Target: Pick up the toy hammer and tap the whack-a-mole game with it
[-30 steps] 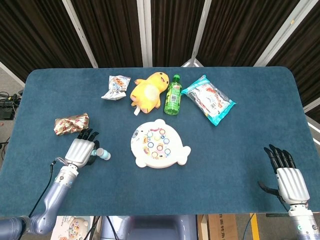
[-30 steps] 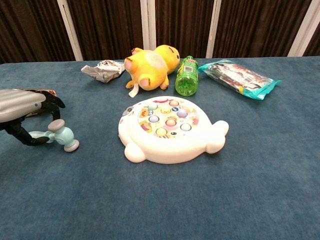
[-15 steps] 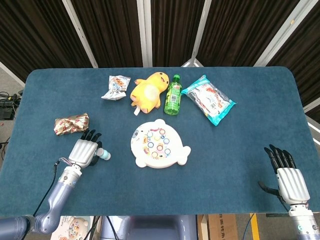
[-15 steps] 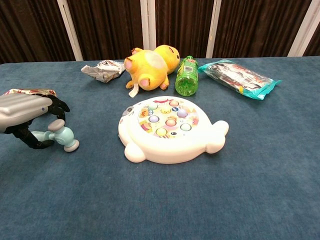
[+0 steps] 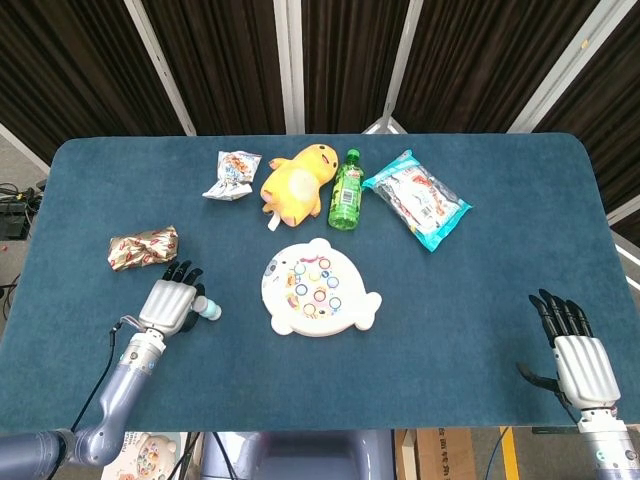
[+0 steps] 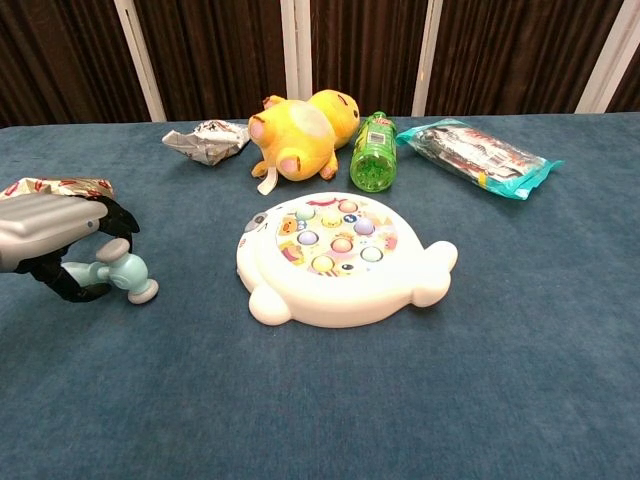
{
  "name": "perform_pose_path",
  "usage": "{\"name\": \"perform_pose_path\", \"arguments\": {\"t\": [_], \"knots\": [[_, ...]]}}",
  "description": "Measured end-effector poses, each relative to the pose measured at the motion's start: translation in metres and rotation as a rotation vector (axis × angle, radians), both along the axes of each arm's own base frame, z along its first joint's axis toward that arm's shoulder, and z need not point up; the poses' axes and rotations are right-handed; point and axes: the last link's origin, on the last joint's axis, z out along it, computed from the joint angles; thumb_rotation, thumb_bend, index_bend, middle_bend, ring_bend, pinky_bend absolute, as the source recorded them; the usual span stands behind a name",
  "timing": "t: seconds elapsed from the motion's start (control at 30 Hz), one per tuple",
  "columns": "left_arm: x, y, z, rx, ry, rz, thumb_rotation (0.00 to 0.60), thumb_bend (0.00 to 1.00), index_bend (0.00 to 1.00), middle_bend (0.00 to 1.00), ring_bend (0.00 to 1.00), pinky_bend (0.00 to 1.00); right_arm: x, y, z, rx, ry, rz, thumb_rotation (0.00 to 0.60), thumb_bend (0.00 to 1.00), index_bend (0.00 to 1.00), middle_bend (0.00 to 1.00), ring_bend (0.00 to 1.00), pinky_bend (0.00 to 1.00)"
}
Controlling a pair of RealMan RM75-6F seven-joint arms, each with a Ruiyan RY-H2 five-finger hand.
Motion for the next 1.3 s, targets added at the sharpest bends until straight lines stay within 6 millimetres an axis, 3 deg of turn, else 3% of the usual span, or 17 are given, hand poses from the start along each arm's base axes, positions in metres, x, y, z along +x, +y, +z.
{"name": "perform_pose_path", "arguments": {"t": [0.27, 0.63, 1.3], "knots": [[0.0003, -0.0005, -0.0018, 0.002, -0.007, -0.004, 0.600, 0.46, 0.52, 0.23, 0.06, 0.17, -0.0002, -0.0001, 0.0000, 0.001, 0.000, -0.001, 0.600, 0.22, 0.00, 0.00, 0.00, 0.00], [0.0007, -0.0008, -0.0020, 0.024, -0.018, -0.021, 0.600, 0.57, 0.62, 0.41, 0.31, 0.46, -0.0005, 0.0001, 0.0000, 0.002, 0.001, -0.002, 0.600, 0.22, 0.00, 0.00, 0.00, 0.00], [0.0087, 0.0029, 0.0054, 0.080, 0.012, -0.146, 0.600, 0.69, 0.69, 0.52, 0.41, 0.56, -0.0008, 0.0000, 0.0004, 0.001, 0.000, -0.002, 0.600, 0.22, 0.00, 0.00, 0.00, 0.00]]}}
